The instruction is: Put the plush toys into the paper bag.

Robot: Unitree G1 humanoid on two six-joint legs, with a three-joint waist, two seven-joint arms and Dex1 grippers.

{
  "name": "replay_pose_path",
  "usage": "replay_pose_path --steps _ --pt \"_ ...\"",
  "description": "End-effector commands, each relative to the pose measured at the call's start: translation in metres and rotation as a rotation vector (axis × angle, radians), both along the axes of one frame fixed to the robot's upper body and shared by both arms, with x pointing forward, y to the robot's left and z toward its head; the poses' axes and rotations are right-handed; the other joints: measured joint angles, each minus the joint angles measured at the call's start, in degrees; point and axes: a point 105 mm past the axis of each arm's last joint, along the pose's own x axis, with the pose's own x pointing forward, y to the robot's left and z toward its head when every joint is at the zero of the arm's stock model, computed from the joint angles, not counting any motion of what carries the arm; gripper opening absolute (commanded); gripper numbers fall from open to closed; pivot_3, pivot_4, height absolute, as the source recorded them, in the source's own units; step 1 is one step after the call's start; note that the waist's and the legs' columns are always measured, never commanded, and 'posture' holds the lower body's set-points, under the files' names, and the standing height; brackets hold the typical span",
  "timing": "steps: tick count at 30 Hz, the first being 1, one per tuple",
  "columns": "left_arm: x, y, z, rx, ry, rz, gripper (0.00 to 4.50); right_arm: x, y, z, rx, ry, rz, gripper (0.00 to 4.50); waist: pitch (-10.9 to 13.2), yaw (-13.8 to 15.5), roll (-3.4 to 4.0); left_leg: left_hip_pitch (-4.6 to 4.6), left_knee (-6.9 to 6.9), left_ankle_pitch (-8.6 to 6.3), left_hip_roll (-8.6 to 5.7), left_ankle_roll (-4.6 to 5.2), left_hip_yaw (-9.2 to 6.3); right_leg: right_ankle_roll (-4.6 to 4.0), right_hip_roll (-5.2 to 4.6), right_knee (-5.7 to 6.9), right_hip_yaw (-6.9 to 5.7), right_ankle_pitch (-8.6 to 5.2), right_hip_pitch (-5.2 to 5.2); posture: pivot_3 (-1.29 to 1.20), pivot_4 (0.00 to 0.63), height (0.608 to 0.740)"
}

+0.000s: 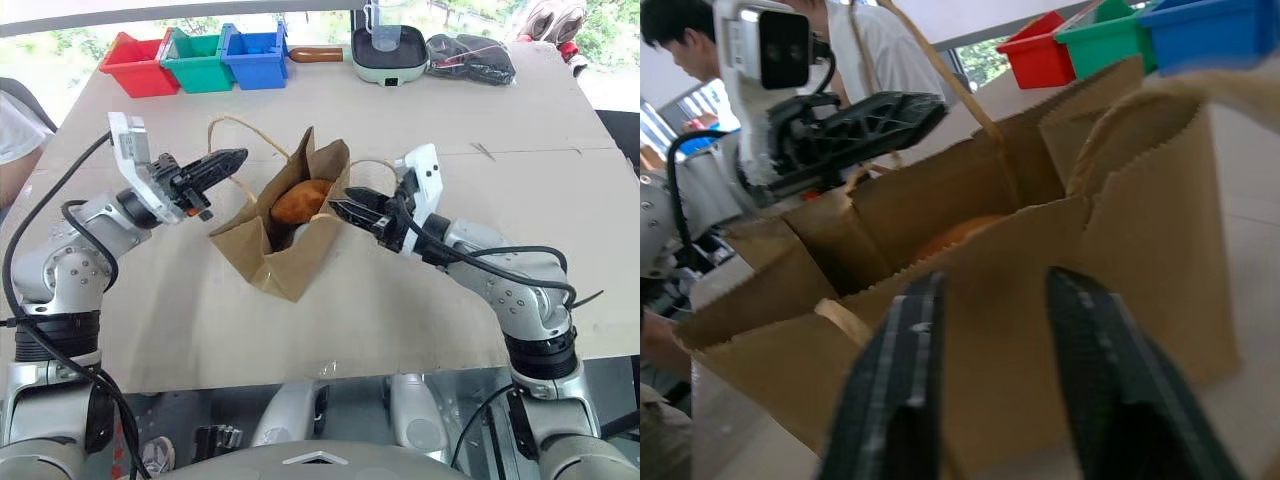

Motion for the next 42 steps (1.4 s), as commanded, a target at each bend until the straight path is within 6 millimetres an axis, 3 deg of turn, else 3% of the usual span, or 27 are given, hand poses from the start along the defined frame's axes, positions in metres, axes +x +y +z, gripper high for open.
replay_pose_path --steps 1,2,6,8,9,12,18,22,24,32,37,40,42 --pt "-0.017 0.012 0.025 0.004 -0.127 -0.02 1.39 -0.028 -0.011 0.028 0.003 -0.14 0.087 3.18 0.0 0.1 0.0 0.0 0.0 0.0 0.03 0.0 -0.05 0.0 -0.01 0.0 -0.02 0.0 0.01 0.0 0.15 0.74" --pt "-0.022 0.018 0.026 -0.015 -0.112 -0.027 1.93 -0.039 -0.017 0.032 0.012 -0.134 0.127 3.8 0.0 0.1 0.0 0.0 0.01 0.0 0.04 0.0 -0.07 0.0 -0.02 -0.01 -0.04 0.0 0.02 0.0 0.15 0.74" --pt "-0.044 0.034 0.016 0.01 -0.04 -0.08 3.6 -0.066 -0.036 0.034 -0.041 -0.097 0.21 3.85 0.0 0.1 0.0 0.0 -0.01 -0.02 0.08 0.03 -0.13 0.01 -0.06 -0.13 -0.04 0.0 0.08 0.0 0.15 0.74" --pt "-0.059 0.046 0.009 0.046 0.008 -0.133 4.47 -0.075 -0.044 0.023 -0.133 -0.06 0.218 3.85 0.0 0.1 0.0 0.02 -0.03 -0.02 0.09 0.03 -0.13 0.01 -0.05 -0.15 -0.04 -0.01 0.09 0.0 0.15 0.74" --pt "-0.065 0.051 0.001 0.097 0.036 -0.149 4.47 -0.078 -0.047 0.014 -0.189 -0.032 0.22 3.85 0.0 0.1 0.0 0.02 -0.03 -0.02 0.09 0.03 -0.11 0.01 -0.04 -0.15 -0.06 -0.01 0.09 0.0 0.15 0.74" --pt "-0.078 0.047 -0.027 0.216 0.108 -0.215 4.5 -0.069 -0.041 -0.013 -0.284 -0.024 0.186 2.97 0.0 0.1 0.0 0.13 -0.11 -0.02 0.1 0.03 0.03 -0.01 -0.02 -0.18 -0.04 -0.02 0.13 0.0 0.15 0.74" --pt "-0.083 0.016 -0.056 0.276 0.106 -0.271 4.5 -0.033 0.006 -0.048 -0.306 -0.122 0.172 0.17 0.0 0.2 -0.03 0.19 -0.05 0.02 0.21 0.04 0.08 0.04 0.01 -0.44 -0.06 -0.01 0.3 0.0 0.15 0.74" --pt "-0.085 -0.003 -0.059 0.26 0.102 -0.224 4.5 -0.021 0.045 -0.043 -0.177 -0.156 0.253 0.07 0.0 0.2 -0.05 0.1 -0.06 0.01 0.22 0.04 -0.07 0.02 -0.03 -0.5 -0.05 0.02 0.27 0.0 0.15 0.74" --pt "-0.085 -0.009 -0.061 0.259 0.096 -0.17 4.5 -0.02 0.055 -0.043 -0.144 -0.147 0.3 0.07 0.0 0.1 -0.05 0.07 -0.09 0.01 0.22 0.05 -0.06 0.03 -0.08 -0.54 0.01 0.03 0.23 0.0 0.15 0.74" --pt "-0.08 -0.035 -0.072 0.279 0.04 0.072 4.5 -0.009 0.069 -0.064 -0.14 -0.121 0.356 0.07 0.0 0.4 -0.04 0.13 -0.13 0.0 0.12 0.05 -0.26 0.02 -0.22 -0.6 -0.19 0.04 0.37 0.0 0.15 0.74" --pt "-0.06 -0.038 -0.077 0.233 0.018 0.278 4.5 -0.01 0.059 -0.078 -0.167 -0.1 0.352 0.07 0.0 0.5 0.0 0.29 -0.11 0.01 0.11 0.04 -0.47 0.0 -0.08 -0.58 -0.36 0.06 0.59 0.0 0.15 0.74" --pt "-0.057 -0.043 -0.077 0.173 -0.003 0.298 3.67 -0.017 0.037 -0.077 -0.186 -0.1 0.327 0.0 0.0 1.1 0.0 0.28 -0.04 0.0 0.02 0.05 -0.55 0.0 -0.17 -0.64 -0.42 0.05 0.72 0.0 0.15 0.74" --pt "-0.055 -0.038 -0.078 0.159 0.001 0.317 2.65 -0.019 0.023 -0.074 -0.203 -0.128 0.285 0.0 0.0 1.4 0.01 0.25 -0.03 0.0 0.0 0.05 -0.52 0.0 -0.18 -0.69 -0.4 0.06 0.73 0.0 0.15 0.74"
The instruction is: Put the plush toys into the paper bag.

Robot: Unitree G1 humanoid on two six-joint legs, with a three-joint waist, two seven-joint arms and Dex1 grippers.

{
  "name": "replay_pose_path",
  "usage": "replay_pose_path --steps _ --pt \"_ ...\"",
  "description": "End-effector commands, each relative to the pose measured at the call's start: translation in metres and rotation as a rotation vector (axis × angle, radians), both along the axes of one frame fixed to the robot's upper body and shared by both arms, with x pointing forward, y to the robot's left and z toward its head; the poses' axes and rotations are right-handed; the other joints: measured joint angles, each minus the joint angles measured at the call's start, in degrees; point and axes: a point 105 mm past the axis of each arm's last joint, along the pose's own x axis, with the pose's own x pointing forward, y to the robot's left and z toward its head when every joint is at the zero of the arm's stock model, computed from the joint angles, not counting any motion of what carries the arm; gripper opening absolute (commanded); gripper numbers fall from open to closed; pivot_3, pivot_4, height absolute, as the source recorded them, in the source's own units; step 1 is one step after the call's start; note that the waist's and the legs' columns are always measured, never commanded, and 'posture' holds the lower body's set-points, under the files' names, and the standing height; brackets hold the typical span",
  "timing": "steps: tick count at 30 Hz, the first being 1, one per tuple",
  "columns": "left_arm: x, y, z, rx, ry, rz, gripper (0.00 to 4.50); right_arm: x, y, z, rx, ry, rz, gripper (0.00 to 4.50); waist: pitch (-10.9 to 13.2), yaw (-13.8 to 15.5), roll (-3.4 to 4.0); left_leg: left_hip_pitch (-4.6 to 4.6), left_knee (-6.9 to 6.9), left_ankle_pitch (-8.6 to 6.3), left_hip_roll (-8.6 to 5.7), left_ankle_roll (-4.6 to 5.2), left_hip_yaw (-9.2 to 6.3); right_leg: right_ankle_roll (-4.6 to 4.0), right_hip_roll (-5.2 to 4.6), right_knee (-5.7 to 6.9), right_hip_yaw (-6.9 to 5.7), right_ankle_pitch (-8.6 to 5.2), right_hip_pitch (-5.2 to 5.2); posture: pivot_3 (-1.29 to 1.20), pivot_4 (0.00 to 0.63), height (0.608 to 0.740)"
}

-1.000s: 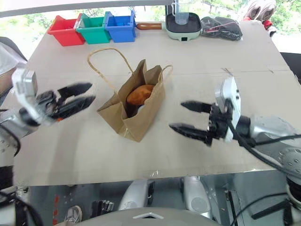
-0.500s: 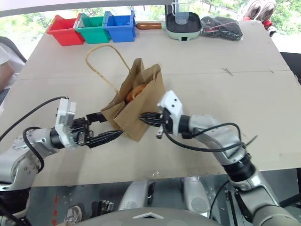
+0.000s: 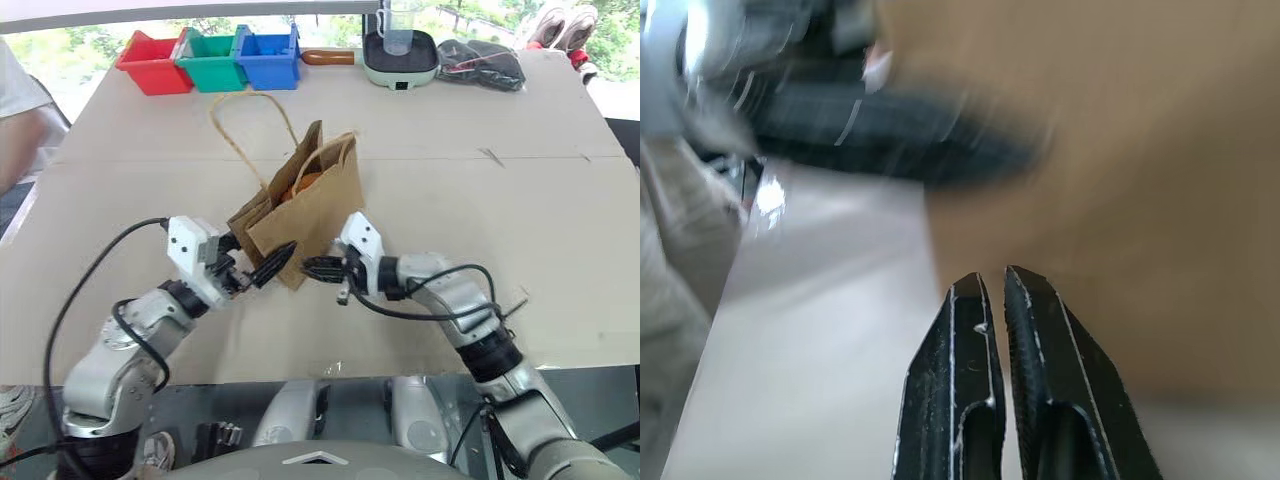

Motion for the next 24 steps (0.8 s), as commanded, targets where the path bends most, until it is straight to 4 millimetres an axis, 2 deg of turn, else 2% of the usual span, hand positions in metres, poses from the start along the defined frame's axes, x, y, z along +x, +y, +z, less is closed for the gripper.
replay_pose_path --steps 1,3,4,5,6,8,10,11,15,20,21,24 --pt "0.002 0.007 0.008 -0.005 -0.061 0.016 2.18 -0.003 -0.022 0.027 0.03 -0.126 -0.055 0.4 0.0 0.0 0.01 0.03 -0.01 0.0 0.0 0.0 0.02 0.0 0.01 0.01 0.01 0.0 0.0 0.0 0.15 0.74" --pt "0.002 0.008 0.011 -0.008 -0.08 -0.022 1.32 -0.006 -0.036 0.032 0.03 -0.16 -0.099 0.8 0.0 0.2 0.02 0.03 -0.03 0.0 0.0 0.0 -0.01 -0.01 0.07 0.03 -0.02 -0.01 0.0 0.0 0.15 0.74" --pt "0.003 0.009 0.015 -0.019 -0.094 -0.059 0.86 -0.008 -0.047 0.037 0.028 -0.187 -0.135 1.2 0.0 0.3 0.03 0.03 -0.05 0.0 0.01 0.0 -0.02 -0.01 0.09 0.02 -0.07 -0.01 0.0 0.0 0.15 0.74" --pt "0.003 0.01 0.018 -0.026 -0.106 -0.101 0.18 -0.01 -0.057 0.041 0.022 -0.214 -0.171 1.92 0.0 0.3 0.03 0.02 -0.05 0.0 0.0 -0.01 0.0 -0.02 0.11 0.03 -0.11 -0.02 0.01 0.0 0.15 0.74" --pt "0.002 0.008 0.024 -0.018 -0.133 -0.187 0.0 -0.013 -0.074 0.05 0.026 -0.255 -0.233 2.31 0.0 0.4 0.03 0.02 -0.04 0.0 -0.03 -0.01 0.03 -0.02 0.12 0.01 -0.13 -0.02 0.03 0.0 0.15 0.74" --pt "0.003 0.011 0.031 0.068 -0.199 -0.352 0.0 -0.019 -0.108 0.069 0.025 -0.336 -0.354 3.22 0.0 0.8 0.06 -0.03 0.0 0.01 -0.12 -0.01 0.04 -0.02 0.1 -0.01 -0.28 -0.03 0.09 0.0 0.15 0.74" --pt "0.01 0.016 0.036 0.143 -0.24 -0.507 0.0 -0.032 -0.14 0.074 -0.058 -0.395 -0.423 3.92 0.1 1.0 0.16 0.0 0.02 0.01 -0.19 -0.01 0.09 -0.02 0.11 -0.05 -0.27 -0.03 0.19 0.0 0.15 0.74" --pt "0.014 0.017 0.038 0.168 -0.249 -0.579 0.0 -0.039 -0.151 0.073 -0.1 -0.401 -0.434 4.48 0.1 1.1 0.18 0.05 0.04 0.01 -0.22 -0.01 0.13 -0.02 0.11 -0.07 -0.25 -0.04 0.24 0.0 0.15 0.74" --pt "0.037 0.017 0.032 0.272 -0.248 -0.811 0.0 -0.052 -0.176 0.076 -0.184 -0.427 -0.475 4.48 0.0 0.8 0.16 0.14 0.06 0.01 -0.18 0.0 0.11 -0.02 0.19 -0.13 -0.32 -0.04 0.37 0.0 0.15 0.74" --pt "0.069 0.005 0.022 0.355 -0.231 -0.882 0.0 -0.052 -0.174 0.081 -0.184 -0.458 -0.481 4.48 0.0 -0.3 0.14 0.16 0.12 0.01 -0.13 0.01 0.2 0.0 0.25 -0.08 -0.18 -0.03 0.33 0.0 0.15 0.74" --pt "0.073 0.003 0.02 0.357 -0.212 -0.885 0.74 -0.052 -0.172 0.08 -0.185 -0.461 -0.476 4.5 0.0 -0.4 0.13 0.16 0.13 0.01 -0.14 0.01 0.16 0.0 0.25 -0.02 -0.2 -0.03 0.35 0.0 0.15 0.74" --pt "0.08 0.0 0.017 0.342 -0.176 -0.872 1.85 -0.048 -0.166 0.074 -0.199 -0.463 -0.448 4.5 0.0 -1.1 0.12 0.11 0.12 0.0 -0.14 0.01 0.13 0.01 0.26 -0.05 -0.19 -0.03 0.33 0.0 0.15 0.74"
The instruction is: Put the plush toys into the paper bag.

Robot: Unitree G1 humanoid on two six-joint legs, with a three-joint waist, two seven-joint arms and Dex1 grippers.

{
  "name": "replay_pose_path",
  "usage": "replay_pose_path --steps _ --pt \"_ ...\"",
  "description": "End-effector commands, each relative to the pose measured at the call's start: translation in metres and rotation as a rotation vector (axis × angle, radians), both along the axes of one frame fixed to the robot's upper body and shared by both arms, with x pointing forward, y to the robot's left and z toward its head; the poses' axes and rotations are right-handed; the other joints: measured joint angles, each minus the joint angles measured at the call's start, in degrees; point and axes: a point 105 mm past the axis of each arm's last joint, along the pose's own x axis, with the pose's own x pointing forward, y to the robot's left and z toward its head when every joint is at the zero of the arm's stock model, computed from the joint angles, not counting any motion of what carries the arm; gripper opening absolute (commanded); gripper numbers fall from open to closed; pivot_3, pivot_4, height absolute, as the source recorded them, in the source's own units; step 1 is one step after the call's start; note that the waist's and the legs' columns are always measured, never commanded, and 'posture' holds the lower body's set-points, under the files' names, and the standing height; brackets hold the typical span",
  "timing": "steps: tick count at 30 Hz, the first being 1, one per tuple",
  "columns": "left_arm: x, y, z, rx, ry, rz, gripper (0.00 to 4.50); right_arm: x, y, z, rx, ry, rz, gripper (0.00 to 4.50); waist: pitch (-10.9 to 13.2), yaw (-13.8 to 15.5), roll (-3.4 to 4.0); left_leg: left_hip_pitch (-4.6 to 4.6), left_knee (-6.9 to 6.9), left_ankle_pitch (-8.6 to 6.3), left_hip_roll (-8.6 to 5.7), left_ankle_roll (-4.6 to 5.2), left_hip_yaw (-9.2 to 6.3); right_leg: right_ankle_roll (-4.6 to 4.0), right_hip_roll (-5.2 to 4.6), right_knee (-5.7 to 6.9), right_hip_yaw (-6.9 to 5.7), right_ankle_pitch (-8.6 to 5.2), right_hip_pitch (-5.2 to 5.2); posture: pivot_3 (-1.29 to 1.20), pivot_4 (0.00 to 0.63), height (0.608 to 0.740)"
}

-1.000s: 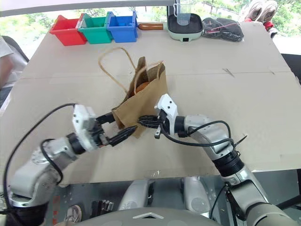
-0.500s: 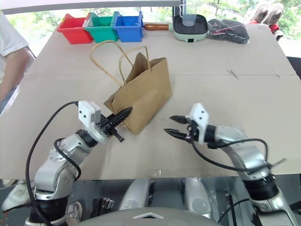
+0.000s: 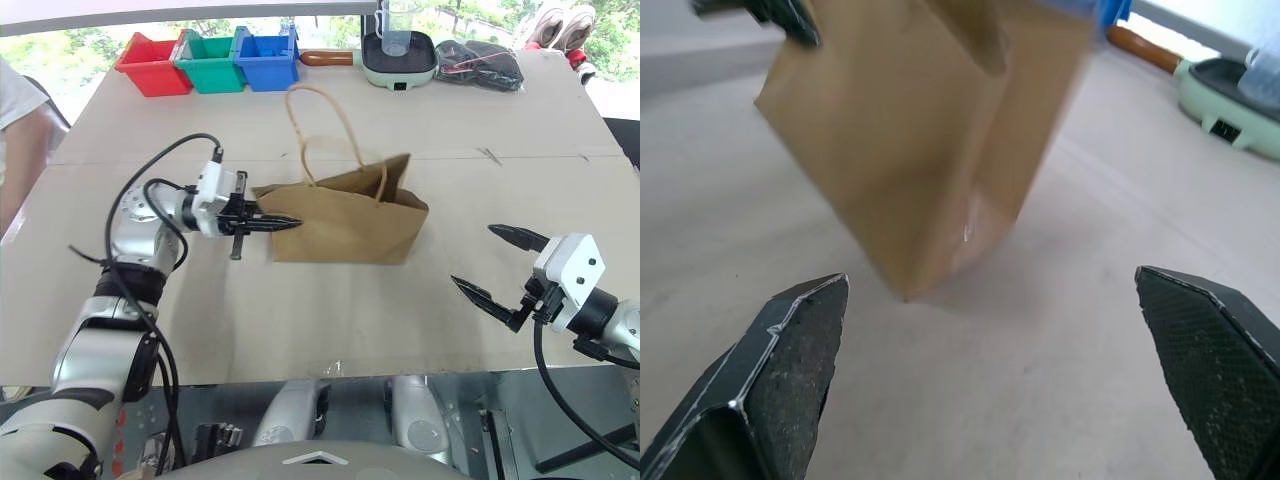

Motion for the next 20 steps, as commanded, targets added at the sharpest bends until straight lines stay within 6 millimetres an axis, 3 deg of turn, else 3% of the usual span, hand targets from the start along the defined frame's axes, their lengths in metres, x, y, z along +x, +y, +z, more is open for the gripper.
replay_pose_path --steps 1,3,7,8,11,14,18,20 --pt "0.007 0.001 0.007 -0.033 0.011 0.041 2.34 0.0 0.011 0.002 -0.031 -0.04 0.049 4.5 0.0 -0.2 0.0 -0.01 0.0 0.0 -0.01 0.0 0.0 0.0 -0.02 0.0 0.0 0.0 0.0 0.0 0.15 0.74" --pt "0.006 0.01 0.012 -0.067 0.03 0.097 3.14 0.003 0.01 0.005 -0.007 -0.046 0.048 4.5 0.0 -0.4 0.01 -0.02 0.0 0.0 -0.01 0.01 0.0 0.01 -0.03 0.0 0.0 0.0 0.0 0.0 0.15 0.74" --pt "-0.02 0.04 0.018 -0.112 0.097 0.227 3.14 0.0 -0.001 0.003 -0.026 -0.027 0.048 4.5 0.0 -0.5 0.04 0.06 -0.05 0.0 0.13 0.01 -0.07 0.0 -0.04 0.04 0.07 -0.01 -0.01 0.0 0.15 0.74" --pt "-0.031 0.049 0.017 -0.118 0.116 0.271 3.14 -0.002 -0.006 0.003 -0.027 -0.017 0.045 4.5 0.0 -0.1 0.03 0.06 -0.06 0.0 0.17 0.01 -0.1 0.0 -0.04 0.04 0.07 -0.01 -0.02 0.0 0.15 0.74" --pt "-0.089 0.085 0.004 -0.17 0.217 0.523 3.14 -0.006 -0.033 0.001 -0.064 0.024 -0.001 4.5 0.0 -0.8 0.11 0.07 -0.05 -0.01 0.22 0.02 -0.22 0.0 -0.17 0.01 0.09 -0.01 0.02 0.0 0.15 0.74" --pt "-0.135 0.09 -0.015 -0.115 0.257 0.625 3.14 -0.009 -0.046 -0.004 -0.091 0.054 -0.028 4.5 0.0 -0.7 0.03 0.33 -0.14 -0.26 0.33 0.33 0.11 0.09 -0.61 -0.18 0.5 -0.08 0.11 0.0 0.15 0.74" --pt "-0.15 0.089 -0.021 -0.146 0.284 0.755 3.14 -0.012 -0.048 -0.008 -0.094 0.08 -0.037 4.5 0.0 2.7 0.24 0.19 0.03 -0.19 0.25 0.29 -0.03 0.08 -0.89 -0.18 0.13 -0.13 0.17 0.0 0.15 0.74" --pt "-0.152 0.089 -0.022 -0.164 0.307 0.773 3.14 -0.012 -0.047 -0.009 -0.092 0.086 -0.038 4.5 0.0 3.1 0.27 0.18 0.03 -0.04 0.35 0.44 0.32 0.1 -1.04 -0.1 0.03 -0.36 0.22 0.0 0.15 0.74"
